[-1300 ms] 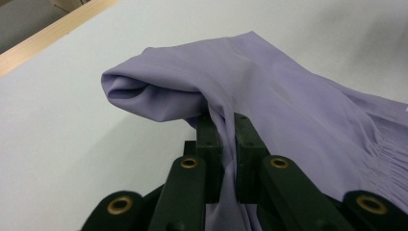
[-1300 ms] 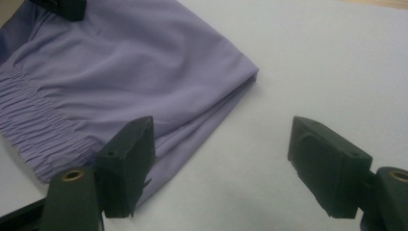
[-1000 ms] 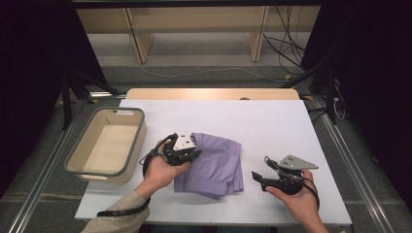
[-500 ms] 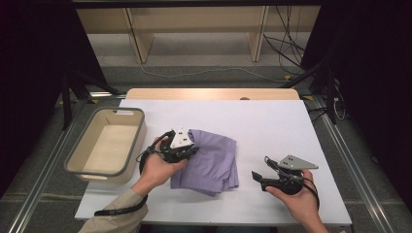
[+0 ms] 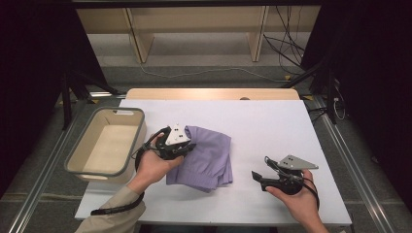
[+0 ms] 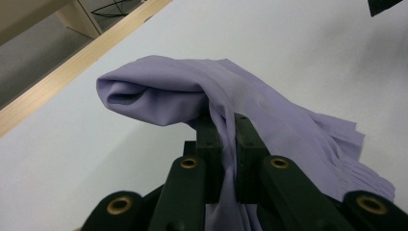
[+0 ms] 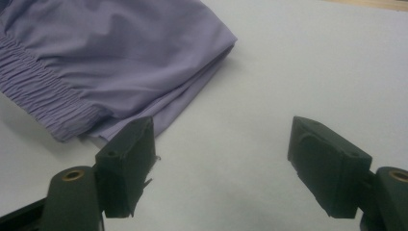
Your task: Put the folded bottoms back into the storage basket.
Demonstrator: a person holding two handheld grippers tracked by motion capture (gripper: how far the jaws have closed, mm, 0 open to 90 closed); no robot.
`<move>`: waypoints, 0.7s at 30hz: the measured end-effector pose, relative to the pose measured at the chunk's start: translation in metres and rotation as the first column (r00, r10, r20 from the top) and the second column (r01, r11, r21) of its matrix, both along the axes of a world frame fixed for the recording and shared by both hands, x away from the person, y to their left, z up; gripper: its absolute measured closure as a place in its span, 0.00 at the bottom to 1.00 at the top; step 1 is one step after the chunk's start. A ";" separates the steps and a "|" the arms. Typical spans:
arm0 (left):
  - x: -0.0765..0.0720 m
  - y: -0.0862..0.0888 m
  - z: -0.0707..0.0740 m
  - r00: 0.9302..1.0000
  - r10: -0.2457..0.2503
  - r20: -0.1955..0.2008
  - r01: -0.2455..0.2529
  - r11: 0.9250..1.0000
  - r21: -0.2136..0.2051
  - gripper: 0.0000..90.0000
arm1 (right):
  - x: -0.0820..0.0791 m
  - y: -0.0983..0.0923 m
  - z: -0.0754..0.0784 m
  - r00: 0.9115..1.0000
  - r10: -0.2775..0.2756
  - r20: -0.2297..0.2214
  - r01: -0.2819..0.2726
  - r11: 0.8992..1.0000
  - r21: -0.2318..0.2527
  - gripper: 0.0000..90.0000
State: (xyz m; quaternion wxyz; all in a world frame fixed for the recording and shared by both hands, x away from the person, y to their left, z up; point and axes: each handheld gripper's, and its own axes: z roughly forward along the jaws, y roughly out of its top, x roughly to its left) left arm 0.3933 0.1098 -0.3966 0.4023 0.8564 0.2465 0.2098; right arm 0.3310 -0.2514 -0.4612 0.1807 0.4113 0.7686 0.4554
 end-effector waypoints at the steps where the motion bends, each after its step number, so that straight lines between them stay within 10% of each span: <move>1: 0.000 0.000 0.000 1.000 0.004 0.001 -0.004 1.000 -0.003 0.93 | 0.000 0.000 0.000 1.000 0.001 0.005 -0.001 1.000 0.000 0.29; 21: -0.002 0.003 0.007 0.999 -0.007 0.034 0.007 1.000 0.002 0.93 | 0.000 0.000 0.000 1.000 0.000 0.007 0.000 1.000 0.000 0.29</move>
